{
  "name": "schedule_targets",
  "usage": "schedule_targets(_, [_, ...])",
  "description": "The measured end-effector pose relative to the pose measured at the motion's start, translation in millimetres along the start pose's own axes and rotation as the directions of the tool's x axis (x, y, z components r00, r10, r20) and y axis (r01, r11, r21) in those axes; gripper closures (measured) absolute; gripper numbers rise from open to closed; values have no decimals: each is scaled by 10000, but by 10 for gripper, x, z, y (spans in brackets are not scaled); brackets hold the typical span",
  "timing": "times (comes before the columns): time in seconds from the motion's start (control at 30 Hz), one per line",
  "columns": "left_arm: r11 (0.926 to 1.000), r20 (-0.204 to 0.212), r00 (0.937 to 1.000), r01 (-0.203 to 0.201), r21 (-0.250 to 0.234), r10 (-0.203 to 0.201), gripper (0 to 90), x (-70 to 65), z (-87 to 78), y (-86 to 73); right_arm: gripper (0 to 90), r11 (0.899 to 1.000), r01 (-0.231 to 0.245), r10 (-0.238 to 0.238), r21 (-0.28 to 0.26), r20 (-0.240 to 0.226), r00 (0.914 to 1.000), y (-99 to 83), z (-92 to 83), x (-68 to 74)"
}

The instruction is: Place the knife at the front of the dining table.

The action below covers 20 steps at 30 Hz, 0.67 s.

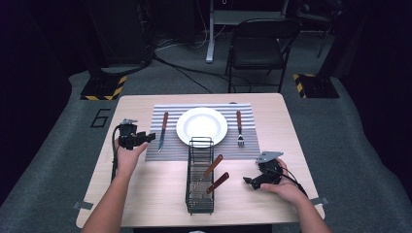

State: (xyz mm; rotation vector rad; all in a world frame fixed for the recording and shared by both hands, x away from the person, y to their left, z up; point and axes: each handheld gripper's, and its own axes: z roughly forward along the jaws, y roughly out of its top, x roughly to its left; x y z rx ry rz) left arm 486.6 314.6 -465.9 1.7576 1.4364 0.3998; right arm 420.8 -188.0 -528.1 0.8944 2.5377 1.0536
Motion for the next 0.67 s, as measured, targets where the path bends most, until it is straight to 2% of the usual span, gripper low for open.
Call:
schedule_targets(0.13, [10000, -93, 9999, -82, -16, 82, 447, 30, -90, -83, 0, 10000, 0, 0, 1, -2, 10000, 0, 0, 0])
schedule_targets(0.27, [9987, -270, 9984, -502, 74, 504, 392, 53, -158, -159, 0, 10000, 0, 0, 0, 1, 10000, 0, 0, 0])
schedule_targets(0.37, [9994, -17, 9994, -335, 50, 335, 352, 76, -207, -239, 0, 10000, -2, 2, -1, 2, 10000, 0, 0, 0])
schedule_targets(0.47, [9971, -22, 9978, -661, 364, 663, 351, 110, -226, -293, 0, 10000, -3, 3, -2, 0, 10000, 0, 0, 0])
schedule_targets(0.67, [9947, -475, 9952, -827, 606, 856, 298, 202, -237, -422, 0, 10000, -2, 2, -1, 2, 10000, 0, 0, 0])
